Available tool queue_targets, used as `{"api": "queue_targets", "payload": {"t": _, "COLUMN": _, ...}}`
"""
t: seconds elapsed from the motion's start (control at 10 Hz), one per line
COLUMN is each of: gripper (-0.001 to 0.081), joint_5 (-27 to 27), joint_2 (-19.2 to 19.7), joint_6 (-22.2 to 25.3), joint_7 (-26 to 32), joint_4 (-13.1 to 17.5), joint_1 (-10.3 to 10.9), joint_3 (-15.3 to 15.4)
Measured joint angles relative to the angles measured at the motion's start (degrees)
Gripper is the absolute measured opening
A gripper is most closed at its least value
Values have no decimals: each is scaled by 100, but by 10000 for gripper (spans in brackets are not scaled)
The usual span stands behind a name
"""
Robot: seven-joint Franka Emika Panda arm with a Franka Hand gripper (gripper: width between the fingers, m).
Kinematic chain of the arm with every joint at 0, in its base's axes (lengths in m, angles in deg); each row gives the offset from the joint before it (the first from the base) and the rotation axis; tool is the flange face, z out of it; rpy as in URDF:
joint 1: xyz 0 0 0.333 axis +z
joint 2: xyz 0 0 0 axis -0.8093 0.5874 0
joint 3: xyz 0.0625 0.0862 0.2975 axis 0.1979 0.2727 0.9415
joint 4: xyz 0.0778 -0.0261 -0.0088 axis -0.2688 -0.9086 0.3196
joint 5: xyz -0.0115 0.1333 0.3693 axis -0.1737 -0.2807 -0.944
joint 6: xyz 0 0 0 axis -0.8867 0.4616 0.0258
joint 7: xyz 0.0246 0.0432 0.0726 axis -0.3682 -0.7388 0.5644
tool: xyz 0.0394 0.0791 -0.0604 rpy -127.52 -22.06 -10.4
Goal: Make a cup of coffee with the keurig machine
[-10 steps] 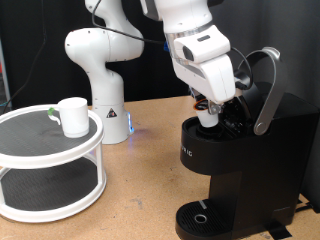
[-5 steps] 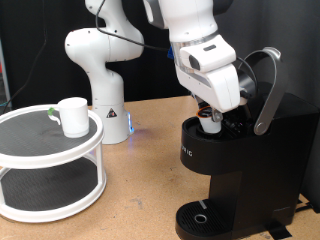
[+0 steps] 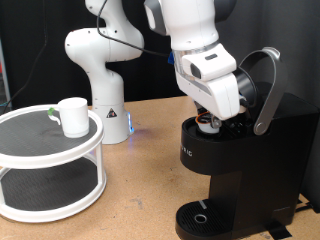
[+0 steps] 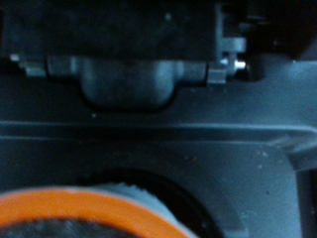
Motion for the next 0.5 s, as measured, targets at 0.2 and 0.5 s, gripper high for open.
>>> {"api": "queue_targets", "payload": {"t": 0.2, "gripper": 447, "joint_5": 58, "joint_2": 35, "joint_6": -89, "joint_7": -113, "joint_4": -16, "joint_1": 0, "joint_3": 31}}
{"api": "queue_targets", "payload": {"t": 0.5, "gripper": 447, "joint_5": 89, "joint_2": 73, "joint_6": -136, "joint_7": -160, "joint_4": -21, "joint_1": 0, "joint_3": 48}}
